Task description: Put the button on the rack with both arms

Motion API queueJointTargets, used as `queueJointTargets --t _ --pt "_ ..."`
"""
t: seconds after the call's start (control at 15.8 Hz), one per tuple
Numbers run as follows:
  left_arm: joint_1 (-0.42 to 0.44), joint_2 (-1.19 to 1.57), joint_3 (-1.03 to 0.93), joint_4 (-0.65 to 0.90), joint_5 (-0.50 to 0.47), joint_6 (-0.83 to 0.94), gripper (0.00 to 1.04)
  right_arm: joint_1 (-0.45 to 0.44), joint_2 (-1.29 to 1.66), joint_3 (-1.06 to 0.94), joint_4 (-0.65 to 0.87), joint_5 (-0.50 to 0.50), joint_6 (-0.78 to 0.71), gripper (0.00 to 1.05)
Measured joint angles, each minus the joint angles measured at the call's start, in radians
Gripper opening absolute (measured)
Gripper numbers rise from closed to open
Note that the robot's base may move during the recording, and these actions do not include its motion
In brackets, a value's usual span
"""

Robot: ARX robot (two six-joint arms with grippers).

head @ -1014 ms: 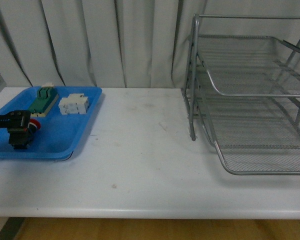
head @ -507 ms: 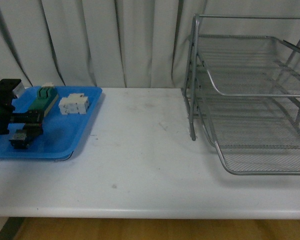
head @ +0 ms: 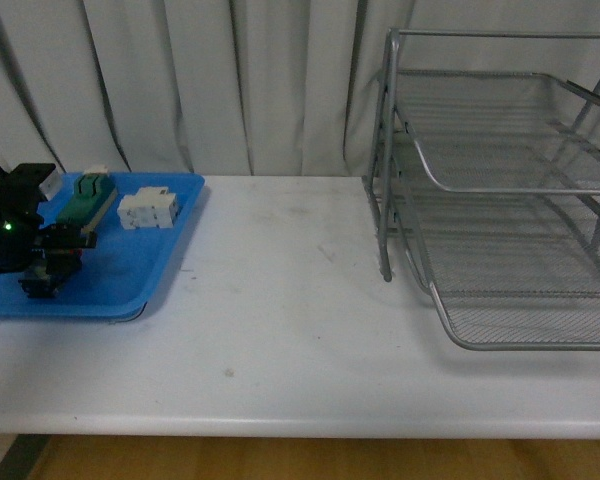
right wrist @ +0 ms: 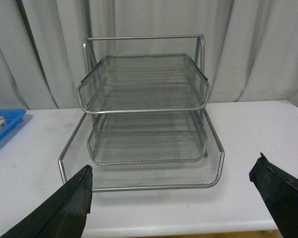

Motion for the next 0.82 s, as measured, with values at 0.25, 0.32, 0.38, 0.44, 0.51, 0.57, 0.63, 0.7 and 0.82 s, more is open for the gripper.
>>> queueJointTargets --t 0.25,0.32,0.38,0.44,0.51,0.57,0.63,0.7,0.82 --pt "-0.035 -0.294 -0.336 0.182 0.015 0.0 0.36 0.0 0.0 0.0 0.0 0.0 0.0 0.98" --pt "-0.042 -0.438 -0.441 0.219 0.031 -0.003 0.36 0.0 0.0 0.0 0.0 0.0 0.0 0.98" --pt "-0.047 -0.57 -0.529 0.232 0.039 -0.009 0.36 0.0 0.0 0.0 0.0 0.0 0.0 0.98" --pt "-0.046 -0.726 -0.634 0.222 0.034 -0.012 0.36 0.0 0.0 0.0 0.0 0.0 0.0 0.98" --pt "-0.047 -0.88 -0.742 0.174 0.025 -0.019 0.36 0.0 0.0 0.0 0.0 0.0 0.0 0.98" --pt "-0.059 -1.038 -0.848 0.102 -0.013 -0.02 0.36 0.0 0.0 0.0 0.0 0.0 0.0 0.98" --pt "-0.084 -1.181 -0.93 0.028 -0.044 -0.022 0.36 0.0 0.0 0.0 0.0 0.0 0.0 0.98" --pt "-0.127 -1.345 -1.007 -0.042 -0.073 -0.019 0.36 0.0 0.0 0.0 0.0 0.0 0.0 0.98" --pt "-0.132 -1.444 -1.013 -0.027 -0.078 -0.018 0.36 0.0 0.0 0.0 0.0 0.0 0.0 0.98"
